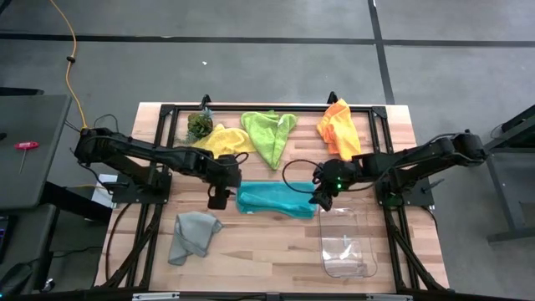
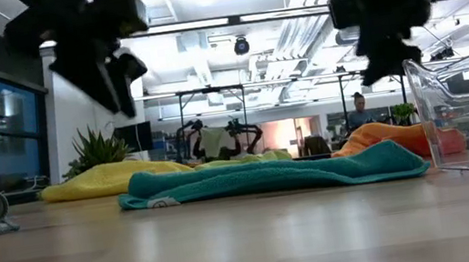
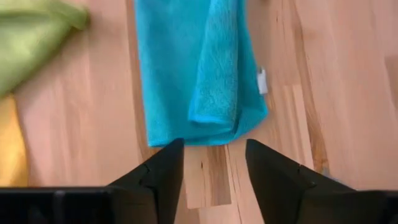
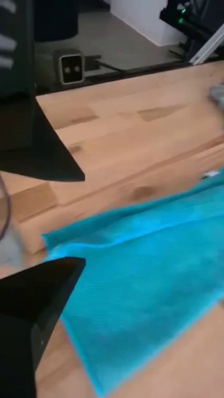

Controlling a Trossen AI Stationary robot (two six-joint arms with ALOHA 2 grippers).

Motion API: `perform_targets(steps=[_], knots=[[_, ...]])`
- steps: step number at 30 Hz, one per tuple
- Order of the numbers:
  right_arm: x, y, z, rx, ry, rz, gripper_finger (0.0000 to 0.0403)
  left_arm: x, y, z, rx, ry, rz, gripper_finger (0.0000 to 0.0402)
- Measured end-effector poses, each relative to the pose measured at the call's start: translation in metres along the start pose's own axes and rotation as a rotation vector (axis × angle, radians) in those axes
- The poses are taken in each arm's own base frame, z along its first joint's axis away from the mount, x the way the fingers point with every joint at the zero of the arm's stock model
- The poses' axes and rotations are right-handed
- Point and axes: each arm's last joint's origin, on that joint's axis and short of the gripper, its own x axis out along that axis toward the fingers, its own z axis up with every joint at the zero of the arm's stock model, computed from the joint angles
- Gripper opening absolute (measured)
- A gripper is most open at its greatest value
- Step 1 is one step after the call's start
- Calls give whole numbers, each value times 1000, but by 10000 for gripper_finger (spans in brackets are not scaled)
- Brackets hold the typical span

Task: Fold microfiber towels
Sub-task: Fold the blue microfiber cloth

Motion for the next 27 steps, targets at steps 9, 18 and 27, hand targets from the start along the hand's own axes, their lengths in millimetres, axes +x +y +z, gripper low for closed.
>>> perform_targets(steps=[9,18,27], knots=[[-19,8,33,-75,-122,-10,216,-21,32,14,-44,-258,-6,177],[1,-1,45,-86,-84,-47,164,19,37,9,-46,-364,-39,116],[-22,17,83,-219,-78,-181,16,69,40,43,-144,-343,-60,3]])
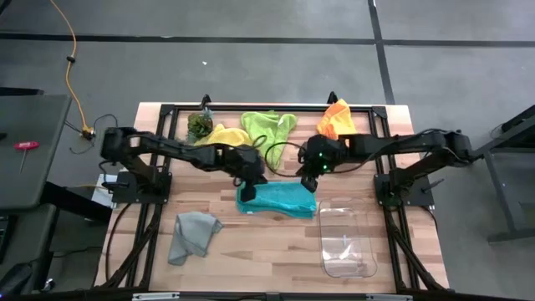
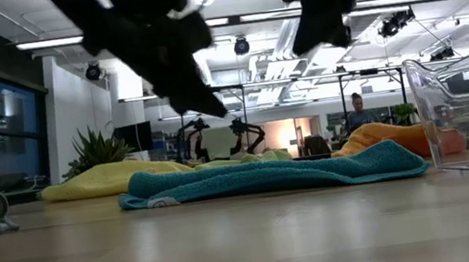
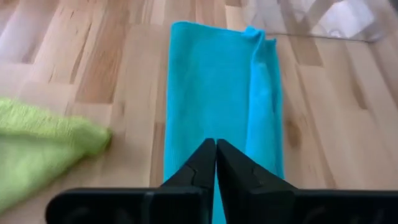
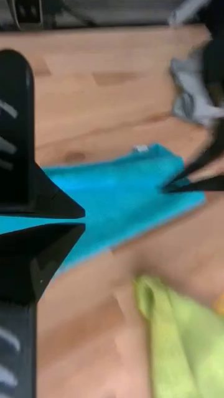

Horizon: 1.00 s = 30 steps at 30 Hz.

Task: Fold microfiber towels
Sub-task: Fold the blue microfiber cloth

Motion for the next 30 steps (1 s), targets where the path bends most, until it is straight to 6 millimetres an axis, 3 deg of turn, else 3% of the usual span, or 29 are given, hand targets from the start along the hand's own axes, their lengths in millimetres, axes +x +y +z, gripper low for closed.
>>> perform_targets(steps=[5,10,17,22,30], knots=[[-33,3,19,-35,-40,-41,3,33,2,7,11,153,-38,1],[-45,7,26,-23,-87,-24,4,46,0,-10,17,321,-98,0],[-42,10,24,-31,-74,-29,1,39,10,-36,0,415,-76,0],[-42,10,24,-32,-81,-41,0,33,31,-51,-90,450,-34,0],[-42,9,24,-31,-87,-53,0,5,65,-53,-195,436,124,0]])
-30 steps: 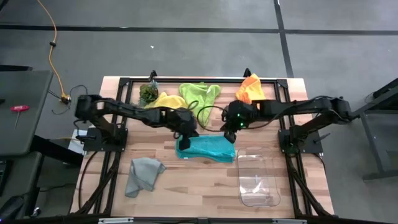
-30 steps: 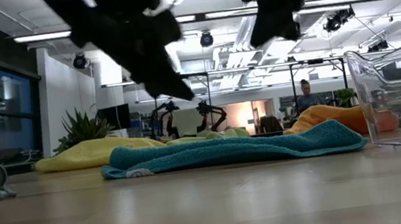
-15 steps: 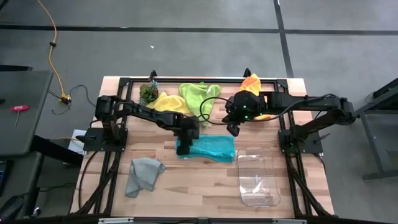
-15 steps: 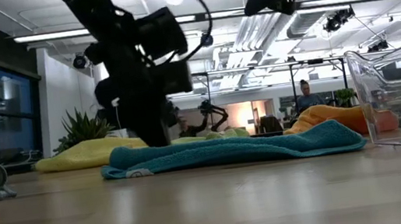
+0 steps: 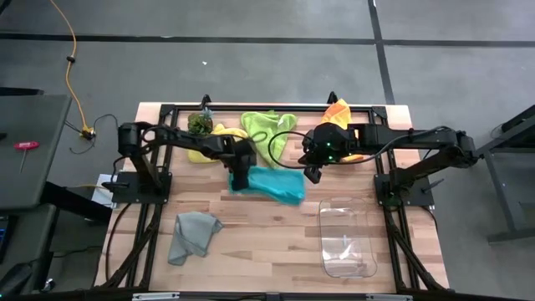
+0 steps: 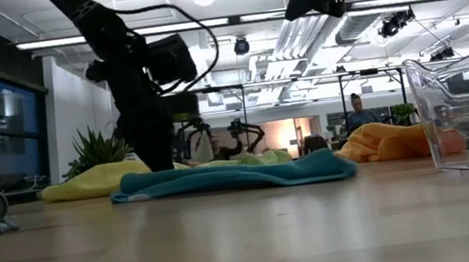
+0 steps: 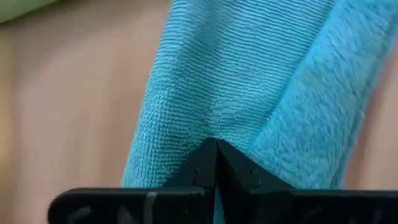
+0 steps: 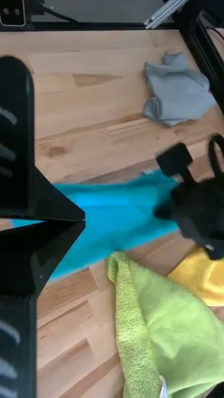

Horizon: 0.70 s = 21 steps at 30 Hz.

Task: Fold microfiber towels
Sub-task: Fold the blue microfiber cloth

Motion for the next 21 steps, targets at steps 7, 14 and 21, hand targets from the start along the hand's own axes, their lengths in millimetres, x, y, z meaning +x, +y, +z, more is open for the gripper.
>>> perform_targets(steps=[7,14,21], knots=[[0,-1,1,0,-21,-34,0,-34,10,1,39,-66,21,0],[0,-1,1,0,-22,-34,0,-59,15,0,134,-115,85,0],[0,-1,1,2,-24,-33,0,-44,28,-8,73,-28,-55,0]])
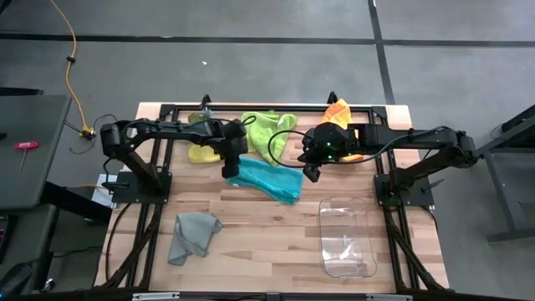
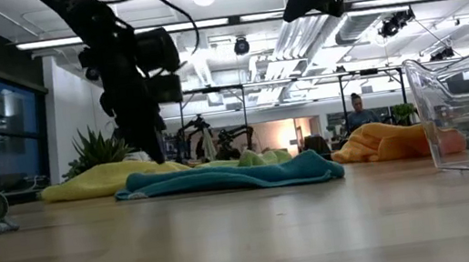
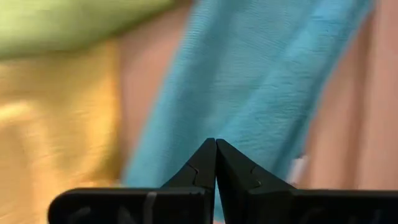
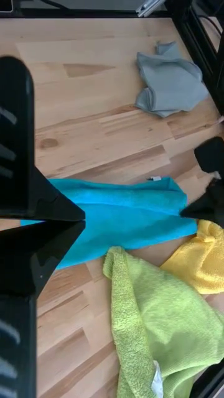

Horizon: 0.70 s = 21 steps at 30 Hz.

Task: Fold microfiber towels
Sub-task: Fold the blue microfiber cloth

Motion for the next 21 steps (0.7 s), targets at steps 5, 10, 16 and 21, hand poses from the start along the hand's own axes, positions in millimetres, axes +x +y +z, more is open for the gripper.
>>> perform_targets(steps=[5,10,16,21], knots=[[0,0,0,0,0,0,0,16,4,-4,-26,62,-5,0],[0,0,0,1,-1,1,0,18,4,-4,-44,84,46,0],[0,0,0,-2,-3,3,0,9,-3,-8,-60,112,16,0],[0,0,0,-6,-3,3,0,9,-16,-18,-8,234,-42,0]])
